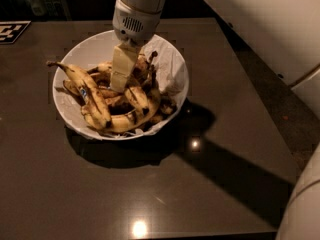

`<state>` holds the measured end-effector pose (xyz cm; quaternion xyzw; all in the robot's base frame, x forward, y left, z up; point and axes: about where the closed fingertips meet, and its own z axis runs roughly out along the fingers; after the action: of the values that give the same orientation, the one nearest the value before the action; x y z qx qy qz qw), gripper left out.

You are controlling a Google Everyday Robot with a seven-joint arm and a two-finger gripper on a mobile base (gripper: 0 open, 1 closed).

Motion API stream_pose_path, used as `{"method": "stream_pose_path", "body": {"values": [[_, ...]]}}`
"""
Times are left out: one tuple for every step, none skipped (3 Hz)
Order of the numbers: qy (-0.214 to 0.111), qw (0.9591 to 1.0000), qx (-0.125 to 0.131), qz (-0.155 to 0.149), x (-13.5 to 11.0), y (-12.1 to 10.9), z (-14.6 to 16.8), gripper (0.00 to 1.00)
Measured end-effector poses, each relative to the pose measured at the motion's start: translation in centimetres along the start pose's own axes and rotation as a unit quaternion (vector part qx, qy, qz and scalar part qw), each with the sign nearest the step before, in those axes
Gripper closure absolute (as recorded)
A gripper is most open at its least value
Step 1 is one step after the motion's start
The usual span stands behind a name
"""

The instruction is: Pick banana from white bowl

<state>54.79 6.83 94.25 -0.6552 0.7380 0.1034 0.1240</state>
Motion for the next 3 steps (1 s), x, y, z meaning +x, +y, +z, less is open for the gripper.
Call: {"method": "stream_pose_path", "body": {"values": [[-0.012, 0.9998, 0.018, 0.002, -0.4, -0.2, -1.1, 1.0], [-0.013, 0.999, 0.042, 0.008, -0.5, 0.1, -2.3, 1.0], [-0.016, 0.9976, 0.065, 0.013, -0.3, 0.4, -3.7, 1.0]]}}
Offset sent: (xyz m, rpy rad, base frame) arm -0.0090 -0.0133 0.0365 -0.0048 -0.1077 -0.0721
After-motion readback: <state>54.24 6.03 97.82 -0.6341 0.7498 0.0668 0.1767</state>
